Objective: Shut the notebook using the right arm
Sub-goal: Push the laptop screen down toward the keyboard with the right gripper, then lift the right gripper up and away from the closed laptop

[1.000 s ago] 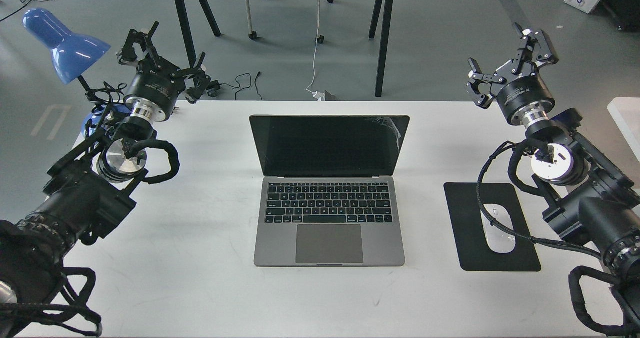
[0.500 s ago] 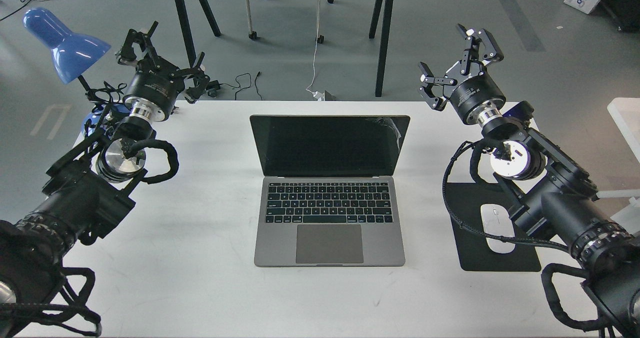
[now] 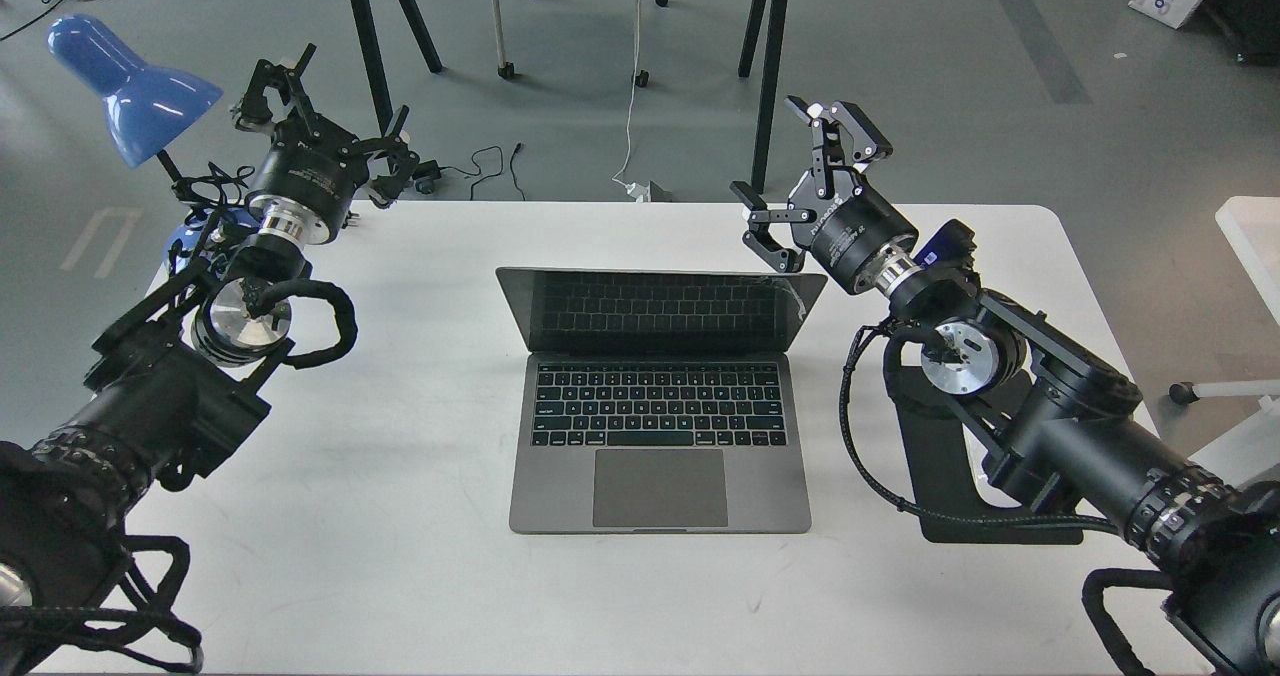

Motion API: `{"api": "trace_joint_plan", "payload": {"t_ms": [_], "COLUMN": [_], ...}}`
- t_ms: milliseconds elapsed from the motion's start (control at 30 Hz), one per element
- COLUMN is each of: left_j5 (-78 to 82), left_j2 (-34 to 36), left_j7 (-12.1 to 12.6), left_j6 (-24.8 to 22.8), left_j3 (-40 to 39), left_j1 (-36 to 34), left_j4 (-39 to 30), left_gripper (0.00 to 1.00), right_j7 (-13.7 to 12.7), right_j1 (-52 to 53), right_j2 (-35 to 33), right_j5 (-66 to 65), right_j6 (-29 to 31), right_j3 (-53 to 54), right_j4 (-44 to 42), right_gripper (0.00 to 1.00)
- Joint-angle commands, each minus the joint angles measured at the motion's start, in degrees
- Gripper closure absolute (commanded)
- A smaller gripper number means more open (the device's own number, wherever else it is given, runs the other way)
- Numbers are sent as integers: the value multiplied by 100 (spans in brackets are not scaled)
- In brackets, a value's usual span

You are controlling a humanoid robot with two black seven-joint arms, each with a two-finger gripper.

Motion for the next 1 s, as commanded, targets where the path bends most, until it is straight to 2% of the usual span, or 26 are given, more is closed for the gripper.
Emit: {"api": "trace_joint_plan", "payload": {"t_ms": [0, 267, 667, 967], "left_j5": [0, 0, 0, 0], "left_j2": [-1, 8, 8, 8], "left_j7": [0, 0, 0, 0], "left_j6": [0, 0, 0, 0], "left_j3": [0, 0, 0, 0], "left_j1": [-1, -1, -1, -1], "left_j4": [-9, -1, -1, -9], "left_gripper": [0, 0, 0, 0], "right_j7": [-64, -81, -64, -90], "right_j1": [-299, -836, -1021, -1082], "right_j2": [-284, -671, -952, -961], "right_j5": [0, -62, -132, -273], "right_j6": [1, 10, -17, -61], "right_j3": [-179, -724, -2314, -2710], "right_j4": [492, 1178, 1117, 968], "right_gripper": [0, 0, 0, 0]}}
